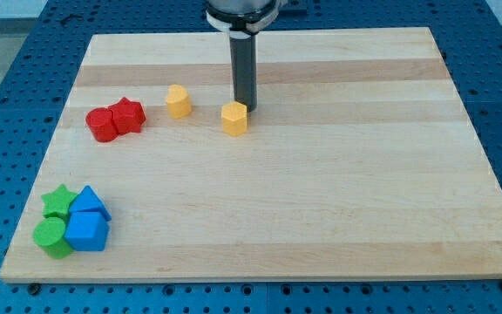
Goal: Slide the yellow heart towards top left
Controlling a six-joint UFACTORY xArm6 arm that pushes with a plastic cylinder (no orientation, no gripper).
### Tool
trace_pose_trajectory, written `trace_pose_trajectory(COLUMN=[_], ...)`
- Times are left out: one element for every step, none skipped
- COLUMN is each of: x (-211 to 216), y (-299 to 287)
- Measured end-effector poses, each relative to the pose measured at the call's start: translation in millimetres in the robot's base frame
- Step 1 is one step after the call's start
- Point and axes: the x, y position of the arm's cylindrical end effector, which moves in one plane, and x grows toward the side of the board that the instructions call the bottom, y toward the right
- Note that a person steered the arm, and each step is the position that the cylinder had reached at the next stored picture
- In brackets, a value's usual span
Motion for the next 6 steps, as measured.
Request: trace_pose_trajectory(x=[4.1,17.1,17.5,0.8,-5.8,-2.8], y=[-31.4,-47.4,-84.6,-110.7,-119.1,-89.0])
